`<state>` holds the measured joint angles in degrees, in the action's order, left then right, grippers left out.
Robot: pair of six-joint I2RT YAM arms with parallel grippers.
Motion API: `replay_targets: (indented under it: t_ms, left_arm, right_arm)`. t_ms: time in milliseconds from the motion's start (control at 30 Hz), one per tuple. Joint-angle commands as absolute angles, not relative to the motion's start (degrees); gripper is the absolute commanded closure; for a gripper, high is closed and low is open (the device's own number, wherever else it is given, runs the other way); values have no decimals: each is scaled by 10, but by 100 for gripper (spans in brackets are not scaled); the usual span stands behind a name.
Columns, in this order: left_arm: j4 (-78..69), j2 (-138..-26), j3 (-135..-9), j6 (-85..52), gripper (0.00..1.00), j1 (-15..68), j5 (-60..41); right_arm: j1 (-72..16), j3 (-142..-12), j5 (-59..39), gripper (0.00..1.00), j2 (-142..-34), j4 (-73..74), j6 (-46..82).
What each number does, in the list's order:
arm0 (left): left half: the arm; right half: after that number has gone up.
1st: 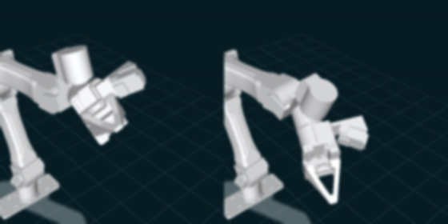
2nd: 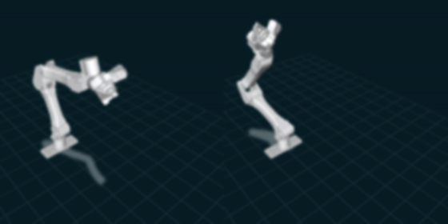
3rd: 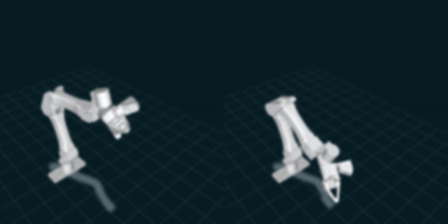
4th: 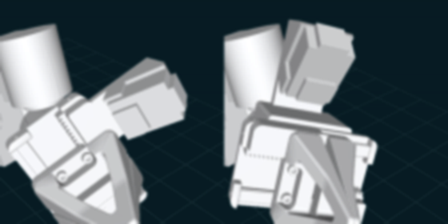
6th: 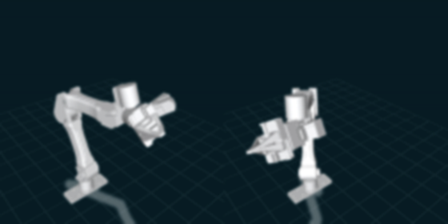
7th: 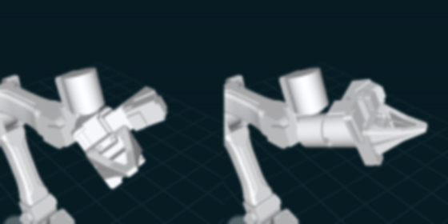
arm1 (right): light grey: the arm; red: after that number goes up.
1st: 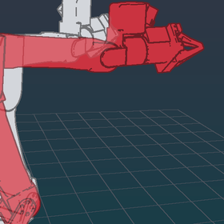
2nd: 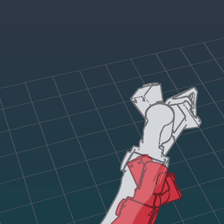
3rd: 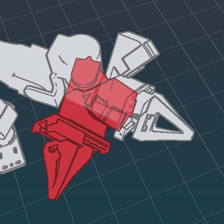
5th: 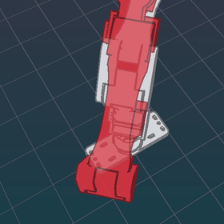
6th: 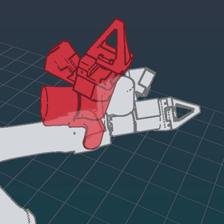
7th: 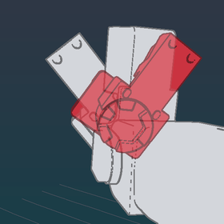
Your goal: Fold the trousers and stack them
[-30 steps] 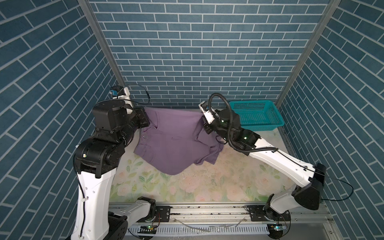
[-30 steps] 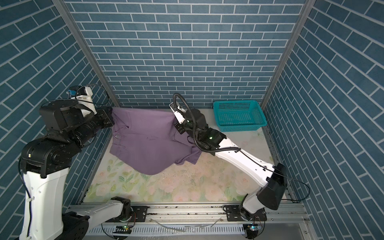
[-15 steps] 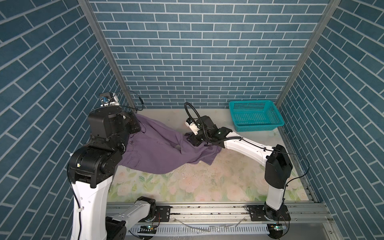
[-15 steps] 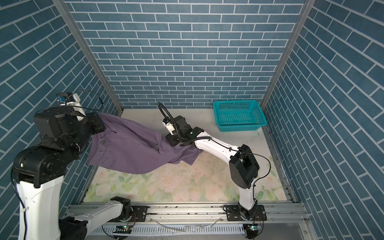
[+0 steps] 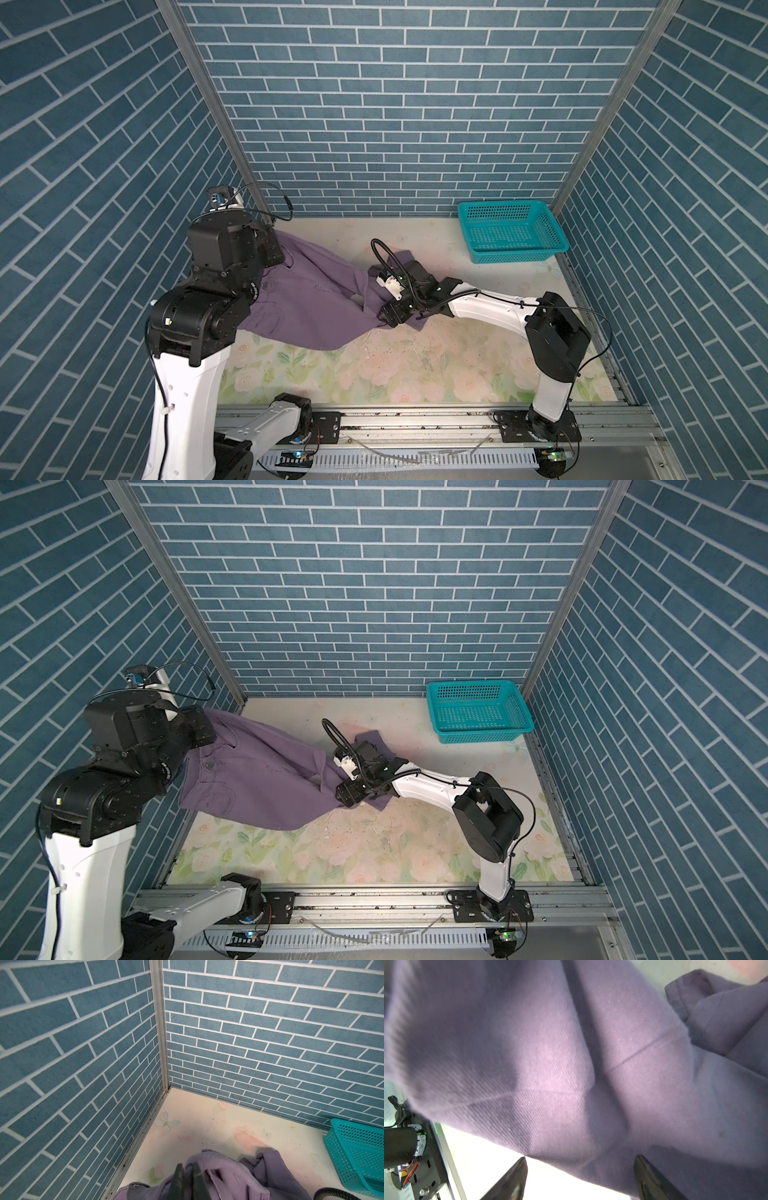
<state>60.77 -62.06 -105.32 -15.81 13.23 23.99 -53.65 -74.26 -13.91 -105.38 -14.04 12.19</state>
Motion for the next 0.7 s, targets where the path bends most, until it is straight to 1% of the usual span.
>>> replay_targets:
  t_ms: [0,33,100,133,200,233,267,300,433,567,667]
  left_arm:
    - [569,-615,-1047,-154,100,128,248]
    - [567,-616,-1045,-155,100,128,246]
    - [563,-615,-1044,-155,100,128,240]
    - [563,-616,-1043,-153,100,128,238]
    - [562,-616,-1044,-151,100,128,237]
    - [562,-618,-1046,-152,100,128,236]
    - [561,-616,-1046,-150,100,128,236]
    - [559,-616,-1046,-149,100,128,236]
    - [551,-614,-1046,-140,100,128,237]
    - [544,-608,-1036,-137,100,128,240]
    - [538,-602,-1027,-139,100,128,241]
  right_arm:
    - [-538,-735,-134,19,-1062,-109,119]
    - [-534,-749,-132,21,-1074,-113,118]
    - [-524,-779,-150,27,-1089,-118,120]
    - [-517,-790,-161,34,-1094,-112,124]
    - [-504,-816,-179,64,-1105,-112,129]
    - [-496,-831,-185,82,-1110,-121,132]
    - [-486,-846,-187,96,-1112,-129,134]
    - [-478,-855,-184,100,-1110,-134,137]
    - [-436,-855,-131,100,-1050,-137,121]
    - [-404,-853,-21,100,-954,-163,59]
    - [-398,-847,64,100,-875,-179,2]
